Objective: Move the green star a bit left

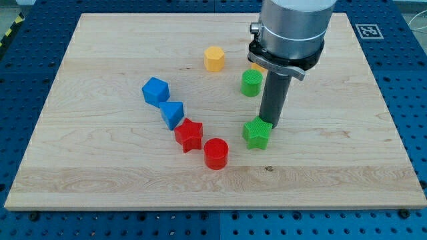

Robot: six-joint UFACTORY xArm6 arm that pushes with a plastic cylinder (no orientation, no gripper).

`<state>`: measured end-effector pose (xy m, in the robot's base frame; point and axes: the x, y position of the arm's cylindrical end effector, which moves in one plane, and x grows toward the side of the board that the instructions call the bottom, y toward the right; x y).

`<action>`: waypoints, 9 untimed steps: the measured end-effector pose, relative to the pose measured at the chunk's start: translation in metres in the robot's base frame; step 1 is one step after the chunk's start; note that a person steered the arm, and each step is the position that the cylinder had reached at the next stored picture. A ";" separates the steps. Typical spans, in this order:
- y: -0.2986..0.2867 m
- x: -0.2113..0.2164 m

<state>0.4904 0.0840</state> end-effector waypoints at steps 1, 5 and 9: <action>0.002 -0.002; 0.031 0.018; -0.002 0.018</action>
<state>0.5086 0.0824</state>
